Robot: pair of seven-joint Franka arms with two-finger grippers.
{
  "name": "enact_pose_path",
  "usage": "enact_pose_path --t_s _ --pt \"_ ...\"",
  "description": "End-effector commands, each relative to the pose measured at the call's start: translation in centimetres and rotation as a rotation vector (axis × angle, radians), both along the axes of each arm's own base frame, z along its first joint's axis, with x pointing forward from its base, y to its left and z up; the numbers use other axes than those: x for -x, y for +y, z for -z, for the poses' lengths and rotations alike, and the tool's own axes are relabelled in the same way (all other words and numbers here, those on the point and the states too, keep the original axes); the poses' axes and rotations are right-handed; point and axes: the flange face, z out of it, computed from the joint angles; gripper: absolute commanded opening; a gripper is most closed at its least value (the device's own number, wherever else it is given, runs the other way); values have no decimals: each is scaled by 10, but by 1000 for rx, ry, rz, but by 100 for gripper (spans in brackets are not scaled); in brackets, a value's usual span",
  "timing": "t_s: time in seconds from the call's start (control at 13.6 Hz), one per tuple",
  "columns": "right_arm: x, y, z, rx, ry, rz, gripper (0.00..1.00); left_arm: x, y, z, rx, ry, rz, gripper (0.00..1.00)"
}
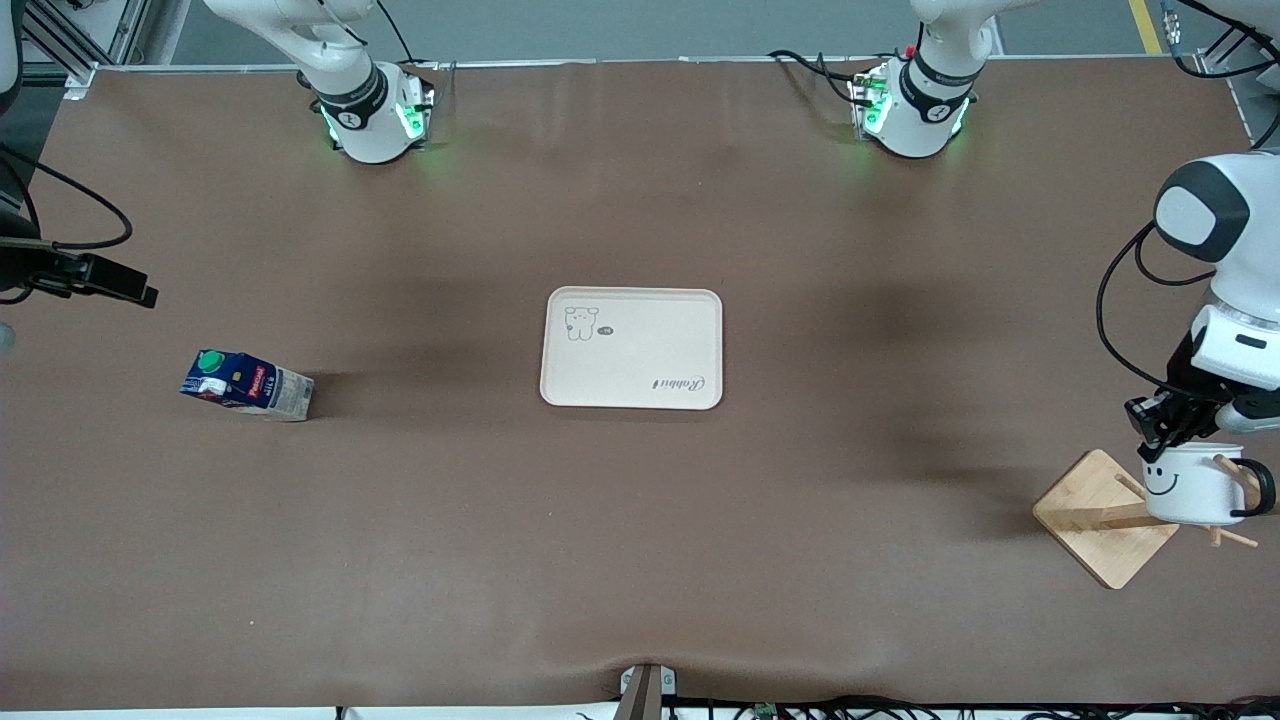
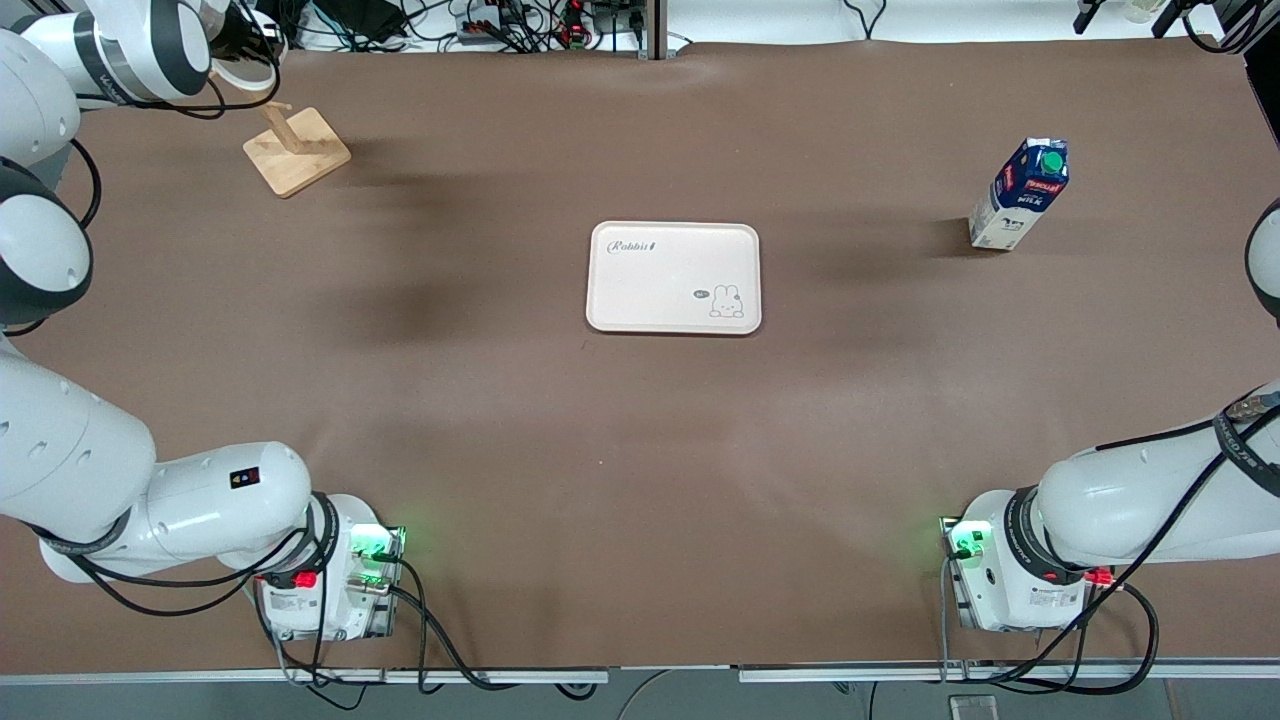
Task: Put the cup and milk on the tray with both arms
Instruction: 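Lift the mug off the stand with the left gripper toward the tray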
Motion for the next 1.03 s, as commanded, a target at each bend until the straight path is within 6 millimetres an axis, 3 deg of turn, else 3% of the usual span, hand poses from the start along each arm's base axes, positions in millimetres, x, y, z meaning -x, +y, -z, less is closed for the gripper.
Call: enact_pose_path --t_s 0.0,0.29,0.51,0.73,0.95 --pt "-2 -2 -3 4 -9 3 100 6 -22 -27 0 12 12 0" --pt "-2 -1 -3 5 -9 3 100 19 -46 -42 32 84 -30 0" --pt "-3 -1 -3 5 -15 3 100 27 -83 -51 68 131 -66 0" --pt "-4 -3 1 9 -11 12 100 35 -149 -50 129 189 -123 0" --pt "-17 -19 29 11 25 38 100 48 -217 -46 177 224 -155 0"
